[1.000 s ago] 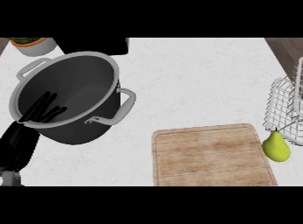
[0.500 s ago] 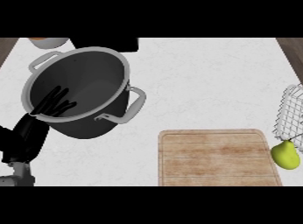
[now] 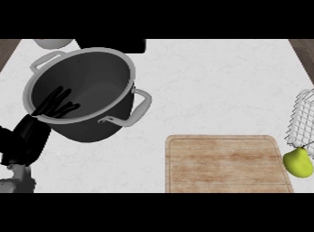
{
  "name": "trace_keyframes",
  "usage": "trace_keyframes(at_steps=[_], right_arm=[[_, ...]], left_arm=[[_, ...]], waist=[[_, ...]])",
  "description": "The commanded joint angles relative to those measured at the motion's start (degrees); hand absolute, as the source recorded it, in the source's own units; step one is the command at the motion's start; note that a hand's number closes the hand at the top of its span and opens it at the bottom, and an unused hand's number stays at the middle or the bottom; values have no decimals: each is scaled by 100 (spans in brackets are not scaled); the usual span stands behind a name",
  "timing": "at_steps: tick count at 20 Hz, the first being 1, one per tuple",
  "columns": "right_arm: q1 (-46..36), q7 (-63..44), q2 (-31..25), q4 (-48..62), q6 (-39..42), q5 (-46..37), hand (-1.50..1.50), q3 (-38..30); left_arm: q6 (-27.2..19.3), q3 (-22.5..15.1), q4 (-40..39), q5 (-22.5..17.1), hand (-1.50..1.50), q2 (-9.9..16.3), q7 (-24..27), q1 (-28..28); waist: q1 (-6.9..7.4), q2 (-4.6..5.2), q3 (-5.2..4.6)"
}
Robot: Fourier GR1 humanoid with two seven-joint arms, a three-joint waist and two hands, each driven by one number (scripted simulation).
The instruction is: Pick the cupcake from the cutting board and place it in the tiered basket
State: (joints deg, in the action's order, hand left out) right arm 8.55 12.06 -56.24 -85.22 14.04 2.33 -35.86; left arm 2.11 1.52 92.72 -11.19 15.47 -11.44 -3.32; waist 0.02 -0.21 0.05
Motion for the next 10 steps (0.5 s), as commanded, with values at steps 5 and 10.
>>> trace_keyframes(at_steps=[5, 10], right_arm=[[-745, -1178, 507, -446, -299, -619, 150, 922], [-1121, -449, 505, 573, -52, -1033, 150, 954]], left_arm=[[-23, 52, -315, 258, 0, -86, 83, 70], [19, 10, -283, 400, 0, -184, 69, 33]], waist=[[42, 29, -8], [32, 31, -4]])
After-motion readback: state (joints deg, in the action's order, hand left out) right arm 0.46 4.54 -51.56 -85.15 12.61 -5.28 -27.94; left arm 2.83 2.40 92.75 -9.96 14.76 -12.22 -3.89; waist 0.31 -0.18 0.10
